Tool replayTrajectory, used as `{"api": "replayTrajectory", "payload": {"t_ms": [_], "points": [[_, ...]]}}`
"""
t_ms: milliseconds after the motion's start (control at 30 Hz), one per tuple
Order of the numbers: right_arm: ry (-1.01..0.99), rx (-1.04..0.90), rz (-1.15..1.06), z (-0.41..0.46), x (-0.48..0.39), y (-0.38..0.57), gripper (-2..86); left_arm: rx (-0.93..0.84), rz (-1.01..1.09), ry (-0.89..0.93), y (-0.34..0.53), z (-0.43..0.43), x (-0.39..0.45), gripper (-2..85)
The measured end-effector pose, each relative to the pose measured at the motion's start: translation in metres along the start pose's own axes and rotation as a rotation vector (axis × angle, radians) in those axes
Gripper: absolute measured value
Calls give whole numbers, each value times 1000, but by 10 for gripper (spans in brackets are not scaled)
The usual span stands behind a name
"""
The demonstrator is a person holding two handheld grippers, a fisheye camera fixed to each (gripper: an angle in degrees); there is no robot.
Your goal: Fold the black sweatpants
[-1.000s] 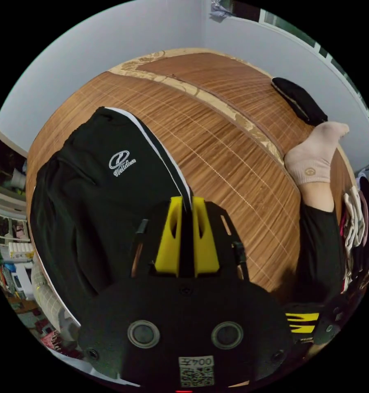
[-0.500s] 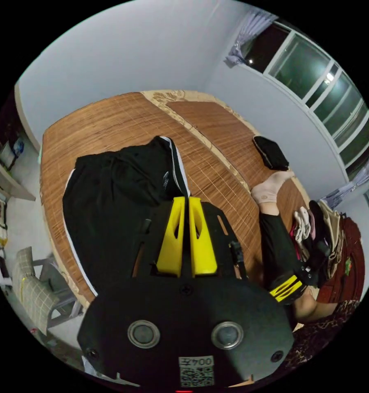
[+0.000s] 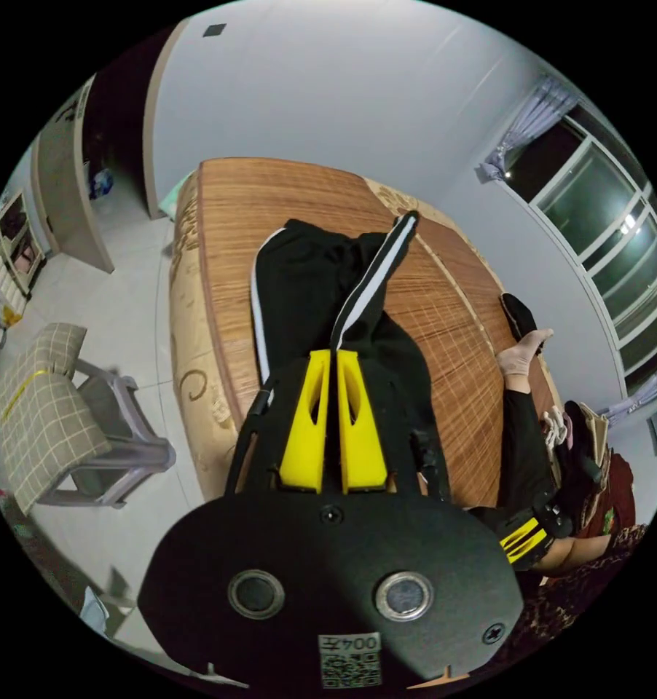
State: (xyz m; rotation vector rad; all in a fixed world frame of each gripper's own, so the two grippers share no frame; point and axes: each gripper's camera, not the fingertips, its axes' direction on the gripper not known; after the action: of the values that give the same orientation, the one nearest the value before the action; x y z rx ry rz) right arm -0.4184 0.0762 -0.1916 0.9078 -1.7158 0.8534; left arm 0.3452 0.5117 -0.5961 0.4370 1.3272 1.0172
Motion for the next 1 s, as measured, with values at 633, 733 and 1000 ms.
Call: {"api": "replayTrajectory", "payload": {"t_ms": [633,733,1000], "points": [[340,-188,-157,147,-37,4,35,-7,68,-265,88,63,-78,19],[426,-125,-139,138,-28,0,59,-5,55,-242,93,62,-90,19],[608,-308,18,189,-17,33,79,-75,91,-217,102,65,-101,20]]}}
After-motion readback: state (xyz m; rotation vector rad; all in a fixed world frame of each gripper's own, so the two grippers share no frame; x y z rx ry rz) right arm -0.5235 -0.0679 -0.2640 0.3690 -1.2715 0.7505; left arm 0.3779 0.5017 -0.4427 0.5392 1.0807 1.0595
